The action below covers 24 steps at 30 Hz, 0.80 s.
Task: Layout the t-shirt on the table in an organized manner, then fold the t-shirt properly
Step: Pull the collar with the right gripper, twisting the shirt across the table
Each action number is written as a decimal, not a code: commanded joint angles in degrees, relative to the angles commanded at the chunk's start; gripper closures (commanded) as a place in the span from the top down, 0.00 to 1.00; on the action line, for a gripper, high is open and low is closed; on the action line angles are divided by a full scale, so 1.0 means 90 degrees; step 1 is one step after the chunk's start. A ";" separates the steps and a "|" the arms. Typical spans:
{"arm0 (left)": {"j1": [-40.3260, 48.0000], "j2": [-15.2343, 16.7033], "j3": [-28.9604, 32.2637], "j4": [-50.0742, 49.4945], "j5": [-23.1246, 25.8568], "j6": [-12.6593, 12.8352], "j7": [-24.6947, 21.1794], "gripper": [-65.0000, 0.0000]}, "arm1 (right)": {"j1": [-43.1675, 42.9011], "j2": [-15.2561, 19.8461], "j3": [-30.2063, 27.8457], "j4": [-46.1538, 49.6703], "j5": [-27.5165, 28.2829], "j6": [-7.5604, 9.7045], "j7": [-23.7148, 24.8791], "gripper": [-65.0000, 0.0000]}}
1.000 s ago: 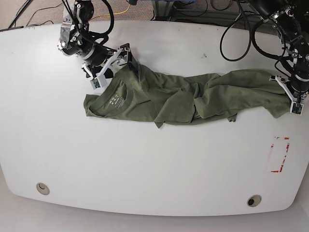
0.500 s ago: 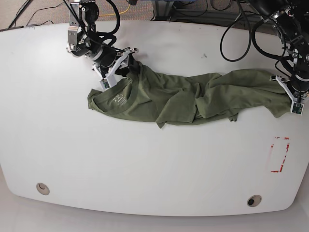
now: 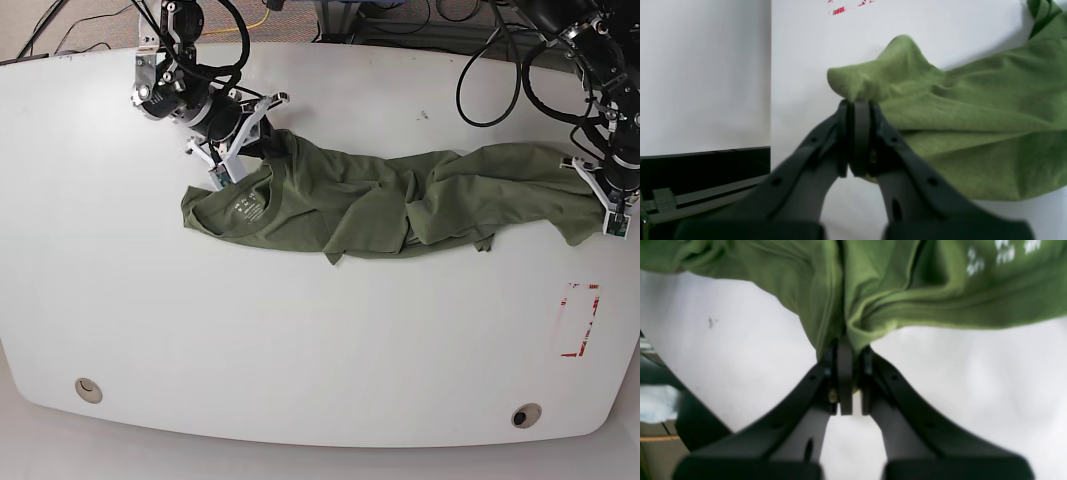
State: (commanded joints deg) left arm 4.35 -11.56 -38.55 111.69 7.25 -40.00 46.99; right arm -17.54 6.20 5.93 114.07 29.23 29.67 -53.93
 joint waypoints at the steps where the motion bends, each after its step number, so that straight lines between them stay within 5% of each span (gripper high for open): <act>1: 0.0000 -0.0029 0.0000 0.0000 0.0000 0.0000 0.0000 0.00 | 0.0000 0.0000 0.0059 0.0078 0.0000 0.0000 -0.0059 0.00; 24: -0.1250 -0.0303 0.0078 -0.0059 0.0039 0.0000 0.0000 0.01 | 0.0703 0.0274 0.0703 0.0176 0.0000 0.0068 -0.0410 0.00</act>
State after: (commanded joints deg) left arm -6.90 -14.29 -37.85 111.16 7.60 -40.00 46.99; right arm -11.21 8.66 12.26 115.65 29.23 30.29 -57.63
